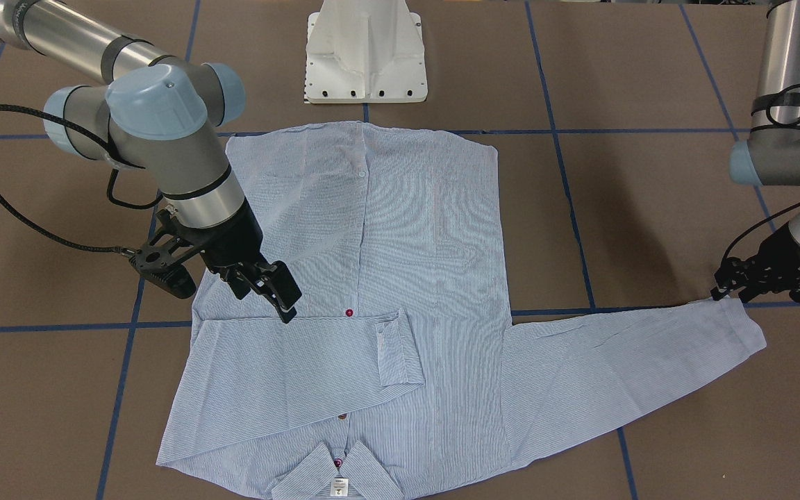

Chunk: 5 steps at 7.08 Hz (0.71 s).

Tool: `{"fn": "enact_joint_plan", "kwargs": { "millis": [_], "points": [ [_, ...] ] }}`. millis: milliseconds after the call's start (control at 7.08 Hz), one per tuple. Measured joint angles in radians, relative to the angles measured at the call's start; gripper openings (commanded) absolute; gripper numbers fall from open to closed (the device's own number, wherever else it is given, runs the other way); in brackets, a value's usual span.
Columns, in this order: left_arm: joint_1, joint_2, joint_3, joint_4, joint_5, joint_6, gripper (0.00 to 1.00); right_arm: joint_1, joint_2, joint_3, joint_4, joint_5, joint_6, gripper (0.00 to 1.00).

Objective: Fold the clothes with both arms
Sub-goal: 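Release the sleeve and withdraw the right gripper while the left gripper grasps the other cuff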

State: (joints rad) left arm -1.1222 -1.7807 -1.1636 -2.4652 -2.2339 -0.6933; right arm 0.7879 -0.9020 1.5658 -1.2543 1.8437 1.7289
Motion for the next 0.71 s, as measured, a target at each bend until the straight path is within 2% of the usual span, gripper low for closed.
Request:
{"fn": "enact_joint_plan", "kwargs": {
  "millis": [282,706],
  "points": [
    [0.001,-0.009,-0.011,0.001,0.027,-0.002,0.00,0.002,-0.010,0.018,-0.014,-0.003,0.000,0.99],
    [-0.009,-0.041,-0.115,0.016,0.035,-0.022,0.00,0.002,-0.059,0.074,-0.019,-0.010,-0.003,0.99]
  ]
}}
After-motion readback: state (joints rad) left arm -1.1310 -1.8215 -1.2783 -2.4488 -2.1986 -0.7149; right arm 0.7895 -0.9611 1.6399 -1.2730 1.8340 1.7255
